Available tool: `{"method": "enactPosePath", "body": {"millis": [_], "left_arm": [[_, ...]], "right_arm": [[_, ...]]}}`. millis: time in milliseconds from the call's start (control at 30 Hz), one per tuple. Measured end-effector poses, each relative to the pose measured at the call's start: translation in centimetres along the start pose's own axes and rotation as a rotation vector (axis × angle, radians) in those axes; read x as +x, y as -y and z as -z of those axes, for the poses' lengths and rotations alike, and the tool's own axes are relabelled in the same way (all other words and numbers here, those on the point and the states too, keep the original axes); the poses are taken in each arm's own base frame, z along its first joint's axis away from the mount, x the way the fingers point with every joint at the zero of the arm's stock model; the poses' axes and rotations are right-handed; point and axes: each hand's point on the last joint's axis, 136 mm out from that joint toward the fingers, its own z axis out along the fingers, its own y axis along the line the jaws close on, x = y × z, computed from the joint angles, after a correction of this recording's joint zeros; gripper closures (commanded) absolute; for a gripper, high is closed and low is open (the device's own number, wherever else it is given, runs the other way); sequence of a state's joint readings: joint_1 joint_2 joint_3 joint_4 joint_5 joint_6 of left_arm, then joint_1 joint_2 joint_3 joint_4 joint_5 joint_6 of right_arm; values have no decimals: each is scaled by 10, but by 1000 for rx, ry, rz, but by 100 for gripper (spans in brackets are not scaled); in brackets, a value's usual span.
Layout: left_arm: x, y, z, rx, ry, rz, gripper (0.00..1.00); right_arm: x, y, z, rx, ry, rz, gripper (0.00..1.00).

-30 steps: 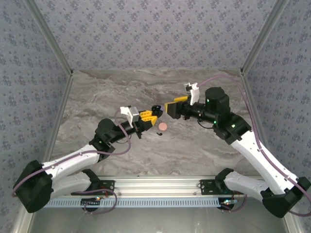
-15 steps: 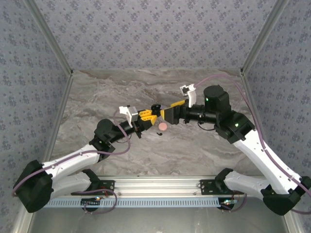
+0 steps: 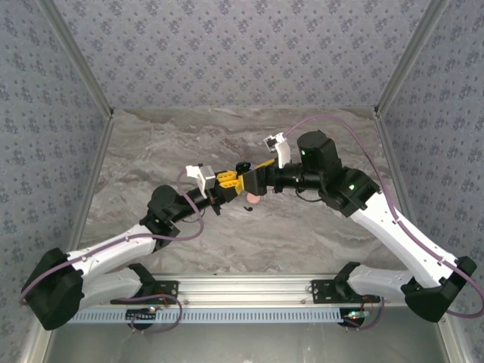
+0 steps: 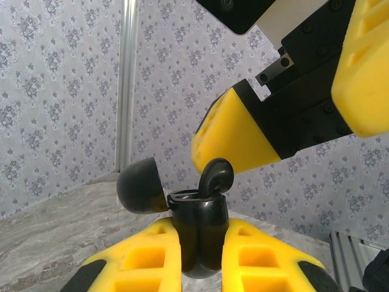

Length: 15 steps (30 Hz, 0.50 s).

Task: Insert wireless bluetooth earbuds into charging case

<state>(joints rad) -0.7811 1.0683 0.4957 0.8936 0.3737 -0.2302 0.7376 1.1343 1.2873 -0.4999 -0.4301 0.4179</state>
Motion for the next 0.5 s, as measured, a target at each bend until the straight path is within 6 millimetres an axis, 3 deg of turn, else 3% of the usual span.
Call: {"method": "enactPosePath", "body": {"millis": [500], "left_arm": [[6,-2,-2,-4,-14,10,100]], "right_arm": [[4,-2,-1,-7,-17,-2,30]]}}
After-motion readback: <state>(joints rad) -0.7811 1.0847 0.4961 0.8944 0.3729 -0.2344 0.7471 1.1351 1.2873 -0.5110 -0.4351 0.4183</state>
